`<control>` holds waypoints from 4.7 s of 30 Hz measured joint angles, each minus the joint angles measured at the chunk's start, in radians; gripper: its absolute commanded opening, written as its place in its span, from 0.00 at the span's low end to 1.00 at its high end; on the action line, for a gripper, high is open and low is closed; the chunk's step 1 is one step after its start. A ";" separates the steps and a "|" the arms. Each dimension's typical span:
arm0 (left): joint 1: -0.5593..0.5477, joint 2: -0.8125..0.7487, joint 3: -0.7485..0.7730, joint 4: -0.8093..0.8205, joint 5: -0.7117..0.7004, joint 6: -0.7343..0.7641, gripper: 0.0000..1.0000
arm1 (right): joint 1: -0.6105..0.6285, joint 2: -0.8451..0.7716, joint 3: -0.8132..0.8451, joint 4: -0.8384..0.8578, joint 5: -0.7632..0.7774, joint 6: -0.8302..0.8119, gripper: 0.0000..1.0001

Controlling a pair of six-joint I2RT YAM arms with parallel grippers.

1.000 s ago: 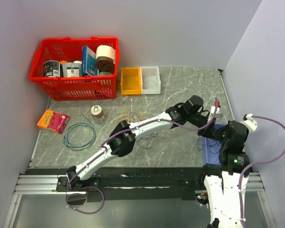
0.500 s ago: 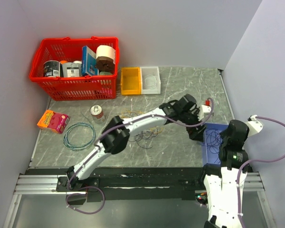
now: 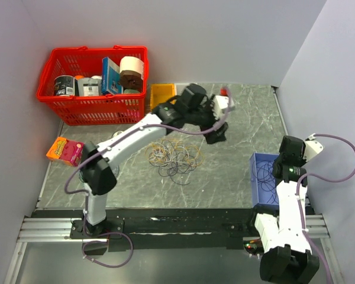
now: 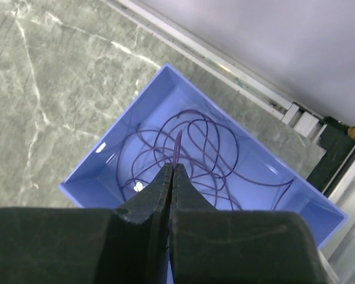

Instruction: Untangle the cables

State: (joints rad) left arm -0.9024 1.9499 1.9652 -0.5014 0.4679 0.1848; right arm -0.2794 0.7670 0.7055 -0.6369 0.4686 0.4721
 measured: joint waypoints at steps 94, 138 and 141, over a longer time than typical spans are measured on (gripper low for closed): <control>0.557 -0.208 -0.612 -0.057 0.093 0.117 0.99 | 0.756 0.861 0.383 -0.395 0.042 -0.732 0.00; 0.560 -0.310 -0.685 -0.047 0.103 0.150 0.98 | 0.631 0.444 0.552 -0.417 0.013 -0.448 1.00; 0.560 -0.288 -0.684 -0.050 0.089 0.126 0.98 | 0.706 0.431 0.523 -0.259 -0.167 -0.420 1.00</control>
State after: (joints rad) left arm -0.3420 1.6623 1.2812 -0.5514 0.5571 0.3107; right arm 0.4263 1.1980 1.2285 -0.8963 0.3012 0.0525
